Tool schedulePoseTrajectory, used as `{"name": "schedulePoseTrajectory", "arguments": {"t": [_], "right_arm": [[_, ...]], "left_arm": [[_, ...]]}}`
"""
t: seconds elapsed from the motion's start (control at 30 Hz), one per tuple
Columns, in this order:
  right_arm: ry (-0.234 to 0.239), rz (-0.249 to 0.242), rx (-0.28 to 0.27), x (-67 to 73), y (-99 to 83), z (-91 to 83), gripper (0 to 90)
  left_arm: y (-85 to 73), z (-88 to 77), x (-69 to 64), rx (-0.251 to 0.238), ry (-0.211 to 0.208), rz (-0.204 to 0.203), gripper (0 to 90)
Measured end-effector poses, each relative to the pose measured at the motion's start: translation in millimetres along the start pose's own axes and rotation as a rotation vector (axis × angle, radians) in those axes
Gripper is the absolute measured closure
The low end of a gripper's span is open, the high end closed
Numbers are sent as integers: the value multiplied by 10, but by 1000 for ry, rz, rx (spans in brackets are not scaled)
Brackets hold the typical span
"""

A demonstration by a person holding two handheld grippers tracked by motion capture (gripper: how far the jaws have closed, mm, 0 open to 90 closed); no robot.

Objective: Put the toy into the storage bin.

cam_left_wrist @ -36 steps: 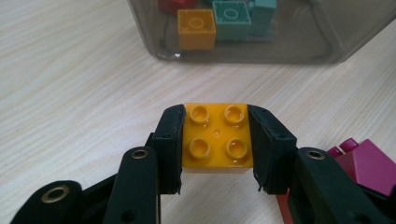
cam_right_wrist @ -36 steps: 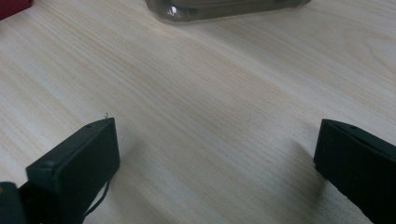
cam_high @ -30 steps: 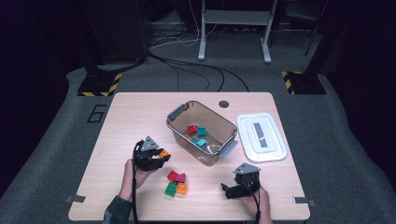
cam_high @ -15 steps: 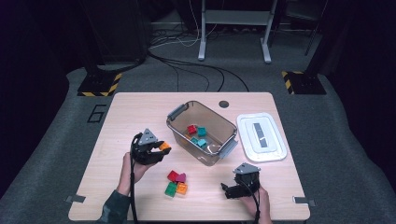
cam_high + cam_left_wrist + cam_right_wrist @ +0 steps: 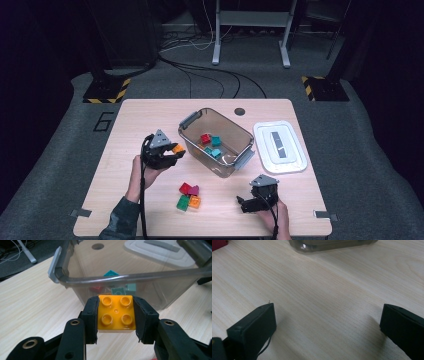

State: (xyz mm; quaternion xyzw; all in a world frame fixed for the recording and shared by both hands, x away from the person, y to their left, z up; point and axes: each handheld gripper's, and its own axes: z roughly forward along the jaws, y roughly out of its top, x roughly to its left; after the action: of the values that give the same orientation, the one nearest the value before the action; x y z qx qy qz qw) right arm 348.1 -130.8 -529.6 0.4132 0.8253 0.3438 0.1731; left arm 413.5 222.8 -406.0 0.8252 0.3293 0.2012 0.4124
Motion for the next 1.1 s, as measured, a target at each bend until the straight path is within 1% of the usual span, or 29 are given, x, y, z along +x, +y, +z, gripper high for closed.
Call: {"name": "schedulePoseTrajectory", "arguments": {"t": [0.2,0.27,0.3,0.4,0.43,0.63,0.77,0.83,0.9,1.0,1.03,1.1], "right_arm": [[0,-1,0,-1,0,0,0],[-1,0,0,0,0,-1,0],[-2,-1,0,0,0,-1,0],[-4,-1,-1,1,-1,-1,0],[-4,-1,-1,0,-1,-1,0],[-4,-1,-1,0,-1,-1,0],[-5,-5,-5,-3,-1,2,0],[-4,-2,-3,-1,-1,0,0],[-4,-1,-2,0,-1,-1,0],[-5,-2,-3,-1,-1,0,0],[-5,-6,-6,-4,-1,2,0],[-5,-7,-6,-4,-1,2,0]], "left_arm": [[111,-18,31,-11,10,11,586],[141,-13,39,-17,8,0,586],[164,-11,52,-20,8,8,586],[212,-5,57,-21,13,8,587],[234,0,63,-23,14,15,586],[329,7,75,-25,17,30,587],[382,31,73,-31,20,29,586],[412,43,82,-29,22,41,586],[439,59,84,-37,23,38,587],[476,74,96,-32,21,37,586],[493,81,103,-32,27,45,586],[515,92,110,-31,24,39,587]]}}
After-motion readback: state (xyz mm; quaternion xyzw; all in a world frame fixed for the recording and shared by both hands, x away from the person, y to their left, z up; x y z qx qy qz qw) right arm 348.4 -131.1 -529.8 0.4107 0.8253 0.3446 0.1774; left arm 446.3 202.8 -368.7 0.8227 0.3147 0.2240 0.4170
